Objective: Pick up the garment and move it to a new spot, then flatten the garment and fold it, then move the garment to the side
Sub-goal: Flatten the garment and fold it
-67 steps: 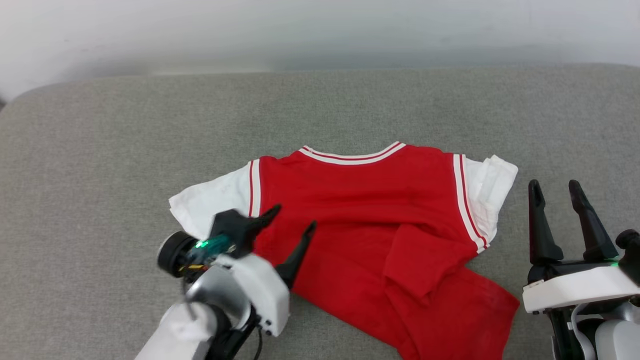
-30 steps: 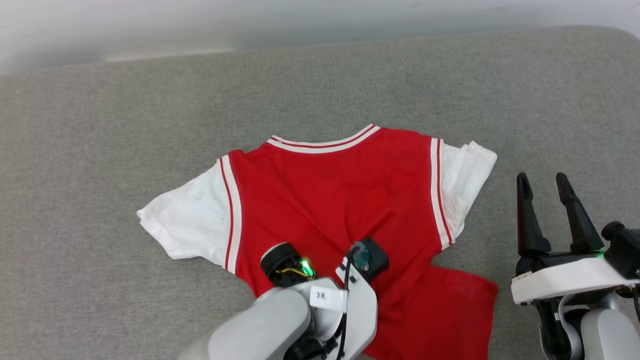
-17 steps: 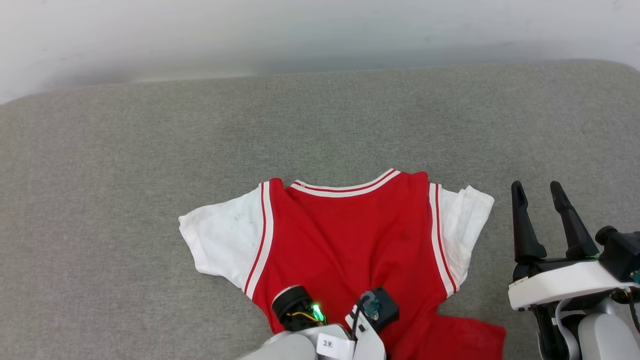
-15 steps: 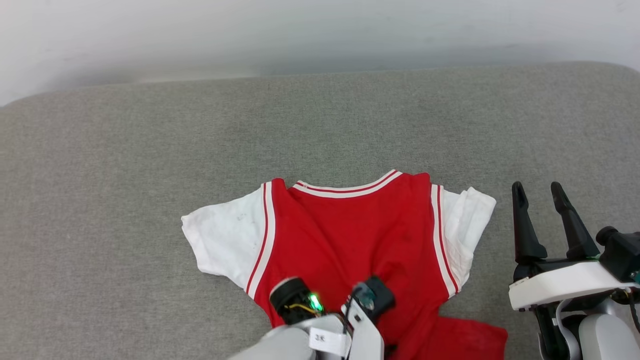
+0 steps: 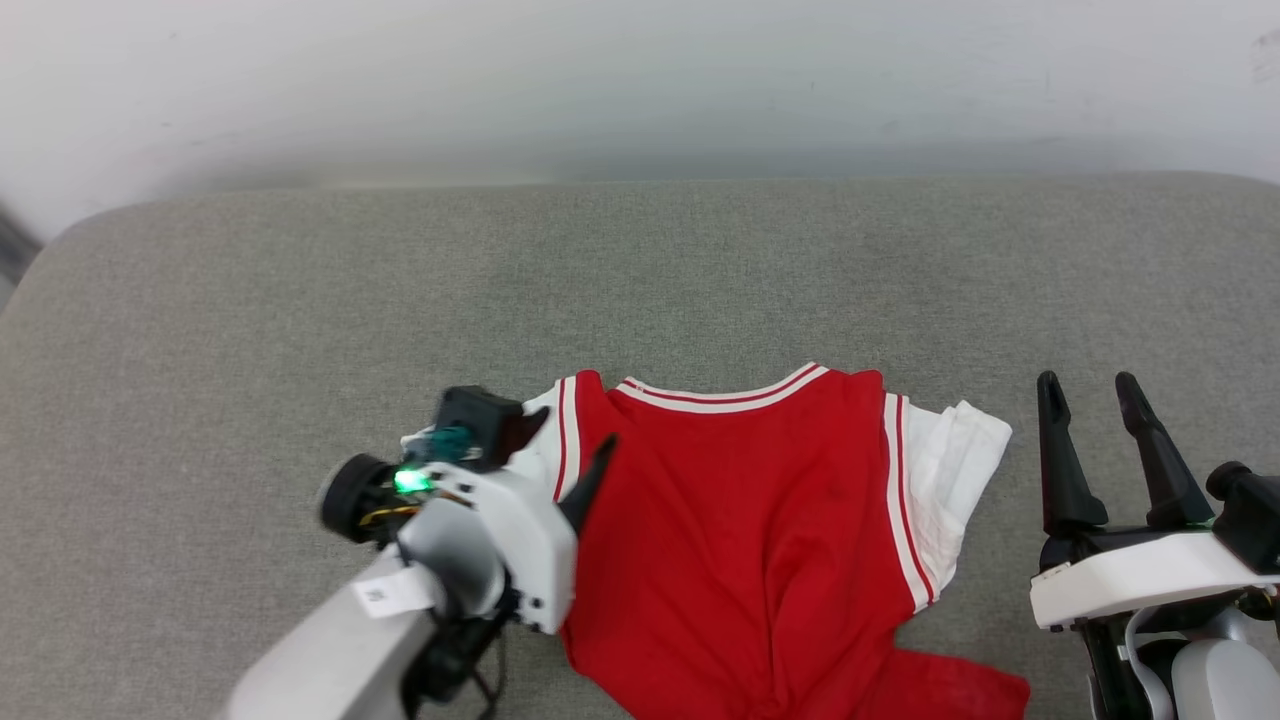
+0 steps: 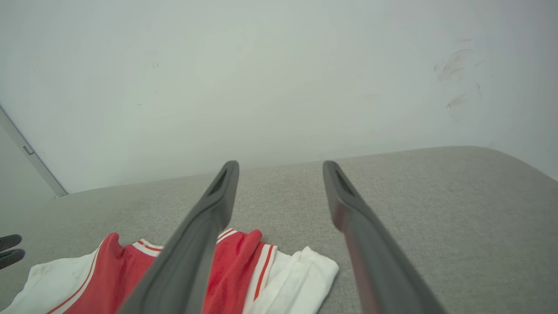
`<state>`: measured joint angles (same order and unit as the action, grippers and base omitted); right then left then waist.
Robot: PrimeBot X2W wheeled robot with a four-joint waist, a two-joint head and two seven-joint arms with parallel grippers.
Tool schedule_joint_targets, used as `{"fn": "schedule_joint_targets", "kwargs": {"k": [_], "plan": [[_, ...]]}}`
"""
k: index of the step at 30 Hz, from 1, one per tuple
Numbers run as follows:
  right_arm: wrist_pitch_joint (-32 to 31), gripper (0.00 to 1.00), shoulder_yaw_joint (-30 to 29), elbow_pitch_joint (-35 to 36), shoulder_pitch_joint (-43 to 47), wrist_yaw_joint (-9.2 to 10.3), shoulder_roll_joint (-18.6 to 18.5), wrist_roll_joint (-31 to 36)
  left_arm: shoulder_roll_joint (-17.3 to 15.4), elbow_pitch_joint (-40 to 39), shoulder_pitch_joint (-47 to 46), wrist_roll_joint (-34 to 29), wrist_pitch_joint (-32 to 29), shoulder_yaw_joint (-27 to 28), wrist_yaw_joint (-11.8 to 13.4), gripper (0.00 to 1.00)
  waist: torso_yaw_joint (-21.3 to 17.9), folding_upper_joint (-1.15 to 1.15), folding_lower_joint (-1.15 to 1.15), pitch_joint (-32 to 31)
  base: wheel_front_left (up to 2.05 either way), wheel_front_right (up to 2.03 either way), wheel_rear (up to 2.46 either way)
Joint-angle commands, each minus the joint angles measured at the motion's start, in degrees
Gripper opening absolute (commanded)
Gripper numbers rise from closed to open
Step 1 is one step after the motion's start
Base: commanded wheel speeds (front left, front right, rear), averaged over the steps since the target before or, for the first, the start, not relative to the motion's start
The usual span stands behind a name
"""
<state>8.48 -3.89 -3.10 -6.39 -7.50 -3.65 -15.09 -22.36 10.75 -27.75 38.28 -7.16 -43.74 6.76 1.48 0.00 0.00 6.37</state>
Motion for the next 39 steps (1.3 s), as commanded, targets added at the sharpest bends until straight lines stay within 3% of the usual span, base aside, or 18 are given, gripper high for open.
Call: {"fn": "schedule_joint_targets", "kwargs": {"k": [1,6,11,16,21,39], "plan": [[-0.13,1.00,-0.10,0.39,0.65,0.02,-0.20,-0.07,-1.00,-0.38,0.93,0.46,0.13,0.74,0.41,1.00,0.09,0.00,0.00,0.04,0.00,0.00,0.00],[-0.91,1.00,0.40,1.68,0.13,0.02,-0.11,-0.11,-8.62,-2.41,2.39,3.14,-3.86,4.35,0.77,1.00,0.02,0.00,0.00,1.77,0.00,0.00,0.00],[-1.36,1.00,0.61,3.03,-1.16,0.02,-0.04,0.41,-15.90,-2.64,-0.40,7.95,-13.89,6.08,-2.76,1.00,-0.39,0.00,0.00,4.57,0.00,0.00,0.00],[-1.06,1.00,0.86,3.29,-2.00,0.02,0.13,0.64,-19.49,-0.54,-4.66,12.75,-24.81,6.52,-5.62,1.00,-0.91,0.00,0.00,6.95,0.00,0.00,0.00],[-0.60,1.00,1.46,2.86,-3.24,0.02,0.34,0.72,-20.66,2.62,-8.57,15.54,-32.68,6.21,-6.72,1.00,-2.06,0.00,0.00,9.48,0.00,0.00,0.00],[0.52,1.00,1.04,2.11,-4.86,0.02,0.65,1.06,-18.40,9.53,-10.18,15.27,-35.04,3.55,-8.75,0.97,-4.65,0.00,0.00,14.01,0.00,0.00,0.00]]}}
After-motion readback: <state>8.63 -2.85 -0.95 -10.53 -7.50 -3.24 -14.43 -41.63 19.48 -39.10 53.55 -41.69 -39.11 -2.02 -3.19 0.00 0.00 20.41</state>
